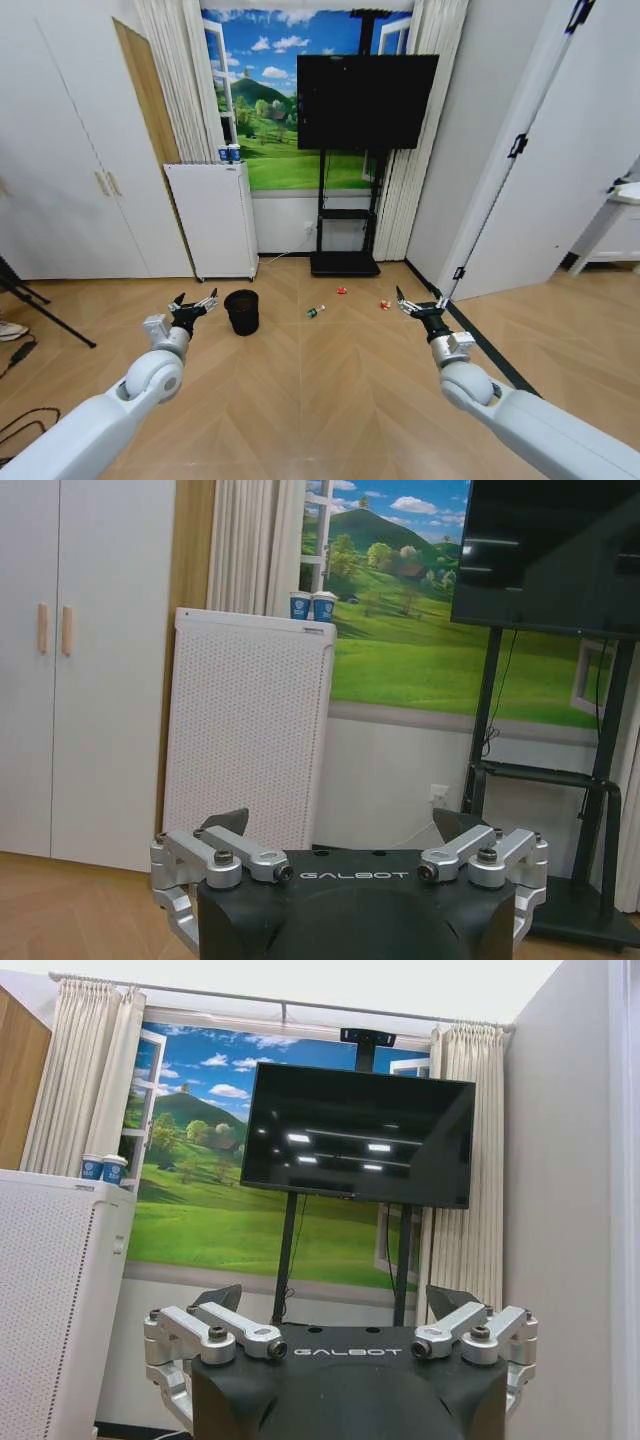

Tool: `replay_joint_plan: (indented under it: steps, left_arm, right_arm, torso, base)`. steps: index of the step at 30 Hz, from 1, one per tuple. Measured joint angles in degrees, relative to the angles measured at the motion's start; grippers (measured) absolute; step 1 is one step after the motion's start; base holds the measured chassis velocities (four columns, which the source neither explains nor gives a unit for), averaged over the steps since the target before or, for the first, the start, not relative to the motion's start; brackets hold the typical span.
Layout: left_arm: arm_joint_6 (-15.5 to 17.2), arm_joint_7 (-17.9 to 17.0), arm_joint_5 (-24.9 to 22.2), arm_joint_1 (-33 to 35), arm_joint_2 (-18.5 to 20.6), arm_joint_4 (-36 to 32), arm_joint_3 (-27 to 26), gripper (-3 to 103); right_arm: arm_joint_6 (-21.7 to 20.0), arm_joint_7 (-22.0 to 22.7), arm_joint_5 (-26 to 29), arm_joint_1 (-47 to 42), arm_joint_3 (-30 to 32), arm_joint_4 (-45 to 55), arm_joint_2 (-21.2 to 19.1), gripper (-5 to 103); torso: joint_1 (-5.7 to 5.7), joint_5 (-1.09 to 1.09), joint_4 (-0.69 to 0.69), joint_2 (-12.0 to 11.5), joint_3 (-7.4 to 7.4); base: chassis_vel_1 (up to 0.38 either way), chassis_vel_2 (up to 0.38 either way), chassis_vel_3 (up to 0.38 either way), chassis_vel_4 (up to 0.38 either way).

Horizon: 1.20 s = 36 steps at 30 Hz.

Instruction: Pick up the trash bin and place the garbage on the floor into it.

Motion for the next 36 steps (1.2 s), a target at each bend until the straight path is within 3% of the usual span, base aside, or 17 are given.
replay_joint_plan:
  steps: [36]
  left_arm:
    - [-0.42,0.33,0.35,0.41,-0.70,-0.07,0.12,100]
  right_arm:
    - [1.62,-4.58,0.36,-1.43,-1.76,0.57,-2.25,100]
  torso:
    - [-0.01,0.00,0.00,0.01,-0.01]
  base:
    - [-0.003,0.003,0.003,-0.002]
